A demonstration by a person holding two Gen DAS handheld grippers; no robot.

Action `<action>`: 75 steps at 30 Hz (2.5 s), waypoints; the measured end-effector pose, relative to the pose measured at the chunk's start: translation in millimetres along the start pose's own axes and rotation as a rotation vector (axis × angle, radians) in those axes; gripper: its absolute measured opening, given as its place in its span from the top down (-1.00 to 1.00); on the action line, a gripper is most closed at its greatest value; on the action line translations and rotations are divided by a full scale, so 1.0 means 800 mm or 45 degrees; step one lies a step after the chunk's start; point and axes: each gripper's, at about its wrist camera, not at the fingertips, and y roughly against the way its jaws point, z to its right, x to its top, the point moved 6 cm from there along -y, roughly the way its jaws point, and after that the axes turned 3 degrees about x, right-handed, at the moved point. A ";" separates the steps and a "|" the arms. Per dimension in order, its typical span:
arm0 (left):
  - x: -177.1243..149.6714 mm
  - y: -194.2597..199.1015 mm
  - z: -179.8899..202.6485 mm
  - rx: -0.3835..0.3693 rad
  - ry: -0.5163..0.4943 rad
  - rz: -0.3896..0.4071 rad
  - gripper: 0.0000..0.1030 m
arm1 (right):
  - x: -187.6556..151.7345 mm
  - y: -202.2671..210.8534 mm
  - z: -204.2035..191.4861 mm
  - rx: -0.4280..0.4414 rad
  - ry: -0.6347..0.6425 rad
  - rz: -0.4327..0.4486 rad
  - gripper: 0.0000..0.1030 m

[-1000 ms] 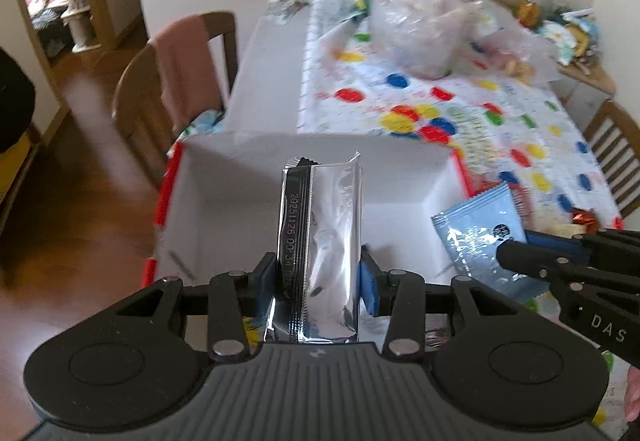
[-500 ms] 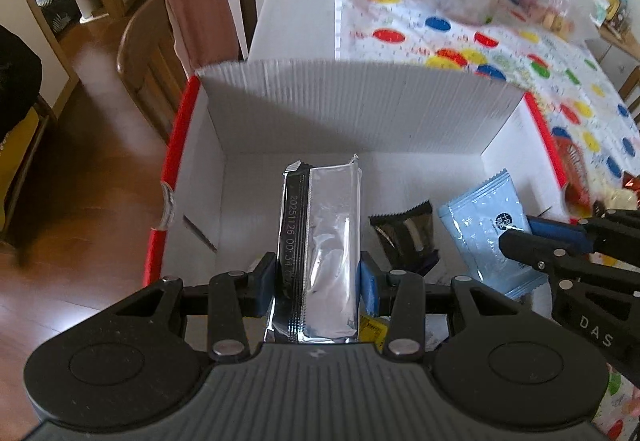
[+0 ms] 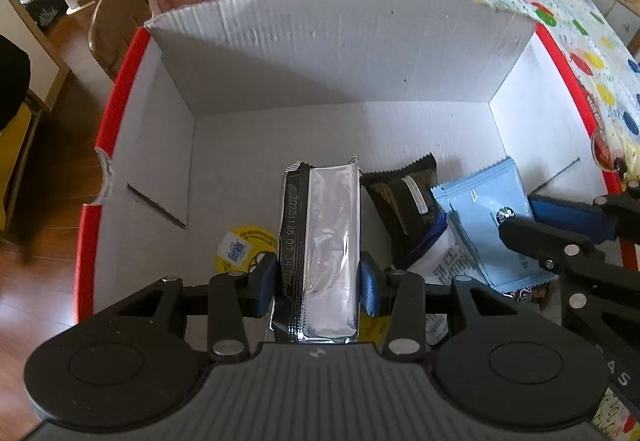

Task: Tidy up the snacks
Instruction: 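Open the left tool and the right tool to drop both snacks into the box, then move both open tools back over the snack pile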

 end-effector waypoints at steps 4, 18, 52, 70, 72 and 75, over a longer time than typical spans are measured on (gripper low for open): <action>-0.004 -0.002 0.002 -0.008 0.008 -0.001 0.19 | -0.002 0.003 0.000 0.010 -0.005 -0.002 0.56; -0.006 0.038 -0.005 -0.070 0.085 0.099 -0.08 | -0.004 0.047 -0.002 0.099 -0.053 0.063 0.17; -0.003 0.158 0.191 -0.358 -0.009 0.405 -0.57 | -0.090 0.241 0.164 -0.018 -0.133 0.362 -1.00; -0.004 0.080 0.357 -0.390 -0.096 0.164 -0.57 | -0.183 0.201 0.311 -0.002 -0.202 0.125 -0.92; 0.000 0.071 0.371 -0.378 -0.100 0.147 -0.57 | -0.190 0.188 0.321 0.006 -0.186 0.096 -0.88; 0.007 0.058 0.388 -0.360 -0.101 0.119 -0.57 | -0.193 0.172 0.337 0.005 -0.183 0.068 -0.85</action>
